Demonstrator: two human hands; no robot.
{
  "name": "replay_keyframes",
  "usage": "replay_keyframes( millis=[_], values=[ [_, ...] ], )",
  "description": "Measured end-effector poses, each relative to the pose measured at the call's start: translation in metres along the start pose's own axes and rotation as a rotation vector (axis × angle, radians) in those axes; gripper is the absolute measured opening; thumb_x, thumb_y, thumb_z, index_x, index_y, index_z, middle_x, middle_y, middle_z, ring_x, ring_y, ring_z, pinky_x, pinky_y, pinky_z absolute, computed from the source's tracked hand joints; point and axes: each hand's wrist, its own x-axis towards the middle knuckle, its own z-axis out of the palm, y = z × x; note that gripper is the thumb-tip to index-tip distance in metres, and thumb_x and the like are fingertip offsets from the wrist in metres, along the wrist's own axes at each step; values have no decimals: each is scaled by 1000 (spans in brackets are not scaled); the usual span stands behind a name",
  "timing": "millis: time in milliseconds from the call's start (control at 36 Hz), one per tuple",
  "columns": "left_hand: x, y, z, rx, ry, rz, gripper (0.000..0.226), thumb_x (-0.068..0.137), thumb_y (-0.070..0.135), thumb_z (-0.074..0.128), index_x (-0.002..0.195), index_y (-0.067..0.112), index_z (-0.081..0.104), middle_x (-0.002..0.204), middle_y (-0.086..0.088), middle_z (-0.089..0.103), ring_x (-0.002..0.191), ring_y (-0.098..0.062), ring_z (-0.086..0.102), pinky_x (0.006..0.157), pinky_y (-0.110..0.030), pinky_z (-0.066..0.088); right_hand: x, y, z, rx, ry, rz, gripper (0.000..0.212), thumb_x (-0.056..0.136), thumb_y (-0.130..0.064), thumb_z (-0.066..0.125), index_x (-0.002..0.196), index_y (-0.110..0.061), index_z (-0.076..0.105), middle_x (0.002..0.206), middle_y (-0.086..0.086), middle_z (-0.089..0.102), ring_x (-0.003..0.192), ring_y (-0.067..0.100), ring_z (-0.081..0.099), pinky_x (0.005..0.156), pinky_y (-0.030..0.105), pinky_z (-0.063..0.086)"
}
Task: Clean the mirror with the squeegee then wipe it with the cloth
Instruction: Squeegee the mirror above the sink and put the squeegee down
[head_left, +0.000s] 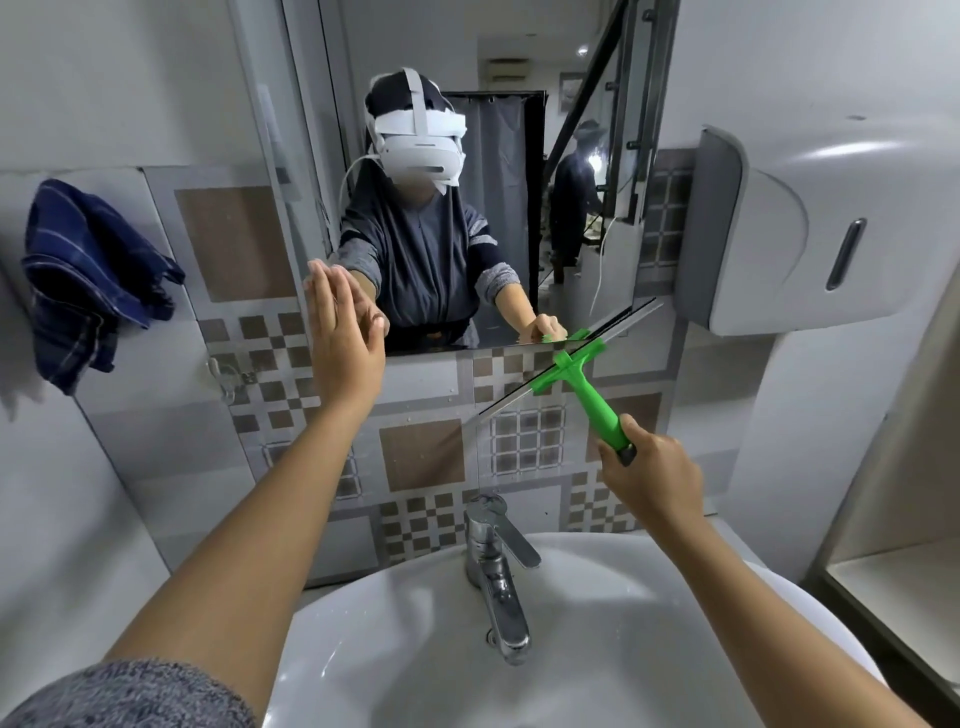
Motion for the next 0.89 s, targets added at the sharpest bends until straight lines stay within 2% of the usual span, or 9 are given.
replay_keyframes(
  millis=[83,167,278,389,500,611,694,833,889],
  values=[
    [-7,1,-1,8,-47,-10,68,93,16,51,146,9,10,156,-12,0,143,-27,-1,105,-21,6,-5,2,-6,-36,-21,47,35,89,-31,56,117,-11,57,77,12,66,67,29,52,53,31,40],
    [-17,6,-4,-29,-91,-44,66,93,16,52,146,10,12,156,-10,0,143,-26,2,108,-28,20,-15,4,-10,-42,-2,62,32,88,-32,57,113,-11,59,75,11,65,64,30,54,52,30,39],
    [-31,17,-3,-133,-163,-12,56,94,16,48,144,9,25,155,-8,14,141,-22,18,103,-21,25,-29,-1,-15,-15,21,44,31,87,-33,59,109,-12,61,69,9,65,61,32,58,49,30,43],
    [-42,29,0,-242,-363,127,50,96,21,44,143,11,29,152,-5,26,139,-16,22,111,-29,22,-37,-11,-25,-18,29,-3,32,86,-34,61,111,-14,60,67,8,64,61,33,56,49,30,40],
    [-49,49,-7,-326,-526,326,51,95,25,48,142,16,32,150,-1,30,138,-12,25,109,-29,24,-31,-19,-41,38,16,-148,37,84,-32,64,115,-12,61,69,8,66,58,29,56,48,29,42],
    [-50,66,-15,-304,-567,531,55,90,28,56,140,16,35,147,-1,36,135,-11,31,107,-25,25,-17,-27,-56,35,11,-361,41,82,-29,69,115,-6,62,73,8,71,51,16,52,45,18,37],
    [-50,69,-19,-232,-558,706,57,88,27,59,139,12,37,145,-6,39,133,-15,35,110,-28,26,-6,-34,-65,-28,-13,-437,45,85,-34,64,124,-13,57,88,7,73,64,24,64,52,32,53],
    [-50,67,-31,-162,-549,829,55,87,18,62,136,8,39,139,-11,47,129,-21,43,110,-34,27,9,-50,-81,-64,-88,-609,49,88,-36,58,133,-18,48,110,4,69,80,22,66,62,29,50],
    [-50,65,-38,-129,-529,840,51,87,18,60,134,8,43,132,-11,54,123,-23,50,107,-38,33,16,-57,-87,-69,-131,-660,49,89,-36,57,134,-21,48,112,3,68,84,22,65,66,31,51]
  ],
)
